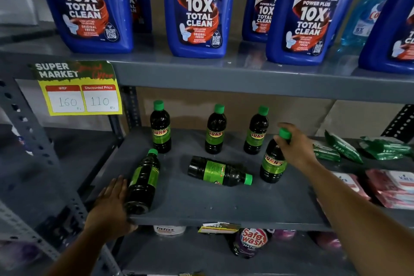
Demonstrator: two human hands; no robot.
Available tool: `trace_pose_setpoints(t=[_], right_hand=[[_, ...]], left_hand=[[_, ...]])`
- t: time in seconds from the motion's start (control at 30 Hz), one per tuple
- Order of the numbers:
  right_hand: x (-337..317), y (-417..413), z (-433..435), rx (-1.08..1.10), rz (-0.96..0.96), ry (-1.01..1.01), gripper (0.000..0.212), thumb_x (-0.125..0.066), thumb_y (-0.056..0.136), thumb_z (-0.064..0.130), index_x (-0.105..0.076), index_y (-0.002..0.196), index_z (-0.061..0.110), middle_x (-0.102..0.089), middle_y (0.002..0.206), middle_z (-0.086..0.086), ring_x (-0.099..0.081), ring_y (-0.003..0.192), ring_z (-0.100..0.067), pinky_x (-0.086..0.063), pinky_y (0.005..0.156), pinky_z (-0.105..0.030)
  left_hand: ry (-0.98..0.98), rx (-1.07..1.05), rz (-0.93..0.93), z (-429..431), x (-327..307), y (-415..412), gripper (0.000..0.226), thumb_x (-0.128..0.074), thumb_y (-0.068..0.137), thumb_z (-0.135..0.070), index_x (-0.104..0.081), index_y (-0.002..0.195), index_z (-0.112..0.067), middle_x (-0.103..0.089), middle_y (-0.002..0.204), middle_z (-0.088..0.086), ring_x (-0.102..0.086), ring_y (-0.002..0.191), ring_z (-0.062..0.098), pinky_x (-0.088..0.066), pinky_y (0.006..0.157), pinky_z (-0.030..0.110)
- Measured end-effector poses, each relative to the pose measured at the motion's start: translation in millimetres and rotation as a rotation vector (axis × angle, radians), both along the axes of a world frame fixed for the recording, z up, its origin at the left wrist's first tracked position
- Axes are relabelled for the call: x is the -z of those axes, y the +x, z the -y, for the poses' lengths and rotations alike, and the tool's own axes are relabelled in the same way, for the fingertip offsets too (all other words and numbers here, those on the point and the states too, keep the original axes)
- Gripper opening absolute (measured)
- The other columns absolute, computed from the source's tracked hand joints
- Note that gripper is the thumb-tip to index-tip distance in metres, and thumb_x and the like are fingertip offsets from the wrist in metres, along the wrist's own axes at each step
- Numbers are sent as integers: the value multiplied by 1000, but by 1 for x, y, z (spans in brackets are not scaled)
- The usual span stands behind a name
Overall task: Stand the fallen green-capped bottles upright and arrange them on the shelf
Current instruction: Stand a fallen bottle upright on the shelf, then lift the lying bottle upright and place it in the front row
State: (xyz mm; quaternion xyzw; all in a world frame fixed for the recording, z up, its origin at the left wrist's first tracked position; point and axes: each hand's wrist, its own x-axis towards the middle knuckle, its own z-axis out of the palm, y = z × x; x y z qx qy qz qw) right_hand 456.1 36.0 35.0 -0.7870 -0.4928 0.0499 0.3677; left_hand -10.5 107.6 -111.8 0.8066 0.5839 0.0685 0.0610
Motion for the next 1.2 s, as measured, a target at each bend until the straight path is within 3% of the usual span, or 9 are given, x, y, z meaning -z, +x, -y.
trace_pose_setpoints(t=[0.23, 0.5, 0.63, 0.7, 0.77, 0.83, 0.97, 1.1, 1.2], right_hand=[[1, 8, -1, -155, -207, -39, 46, -53, 95, 23, -41, 139, 25, -55, 117, -1, -53, 108, -19, -44, 95, -36], [6, 13, 0, -240, -168, -67, 44, -48, 97, 24, -36, 139, 27, -55, 123, -3, -53, 119, -27, -43, 96, -38], [15, 2, 7, -90, 259, 150, 63, -57, 91, 37, -30, 143, 12, -40, 143, -17, -33, 135, -33, -26, 110, -51], [20, -21, 14, -47, 457, 439, 51, -59, 87, 36, -47, 128, 8, -50, 128, -17, -43, 122, -33, -31, 103, -48], [34, -47, 19, -173, 504, 498, 39, -57, 85, 37, -60, 113, 11, -59, 110, -13, -53, 105, -30, -37, 92, -40], [58, -66, 20, -351, 416, 270, 43, -59, 83, 42, -62, 115, 14, -61, 110, -9, -57, 104, -26, -46, 90, -37], [93, -76, 14, -330, 129, -327, 81, -69, 80, 40, -28, 147, 23, -39, 144, -11, -40, 131, -29, -39, 106, -44], [95, -74, 8, -319, 50, -370, 70, -66, 86, 16, -32, 147, 19, -44, 146, -14, -43, 132, -31, -36, 109, -39], [81, -68, 9, -354, 43, -365, 62, -71, 83, 19, -45, 139, 20, -56, 136, -6, -51, 125, -23, -39, 104, -30]], left_hand=[[0, 3, -20, -1, 2, -2, 135, -65, 47, -67, 0, 149, -8, -1, 160, 9, -1, 147, 24, -7, 119, 40], [-5, 4, -41, 0, -1, 0, 134, -64, 49, -68, 2, 149, -8, 0, 160, 9, 0, 147, 24, -7, 120, 40], [-83, -14, -78, -3, -6, 2, 138, -64, 49, -66, 17, 146, -11, 16, 159, 6, 11, 146, 22, -1, 121, 39], [-122, -10, -170, -5, -11, 4, 140, -63, 50, -68, 24, 143, -10, 22, 157, 7, 15, 146, 23, 1, 121, 39], [-129, 9, -205, -7, -14, 4, 144, -67, 50, -70, 24, 143, -8, 22, 157, 10, 15, 146, 26, 0, 121, 39], [-117, 29, -176, -7, -13, 3, 147, -71, 49, -70, 20, 145, -7, 17, 158, 11, 12, 146, 27, -1, 121, 40], [-99, 30, -176, -3, -13, 3, 145, -71, 51, -70, 20, 145, -7, 16, 159, 10, 12, 146, 27, -1, 120, 40], [-106, 26, -178, -2, -15, 2, 145, -68, 50, -72, 20, 145, -7, 17, 159, 10, 12, 146, 28, -1, 120, 39], [-117, 30, -146, -5, -14, 2, 148, -68, 44, -74, 15, 146, -5, 11, 159, 12, 9, 147, 29, -2, 119, 41]])
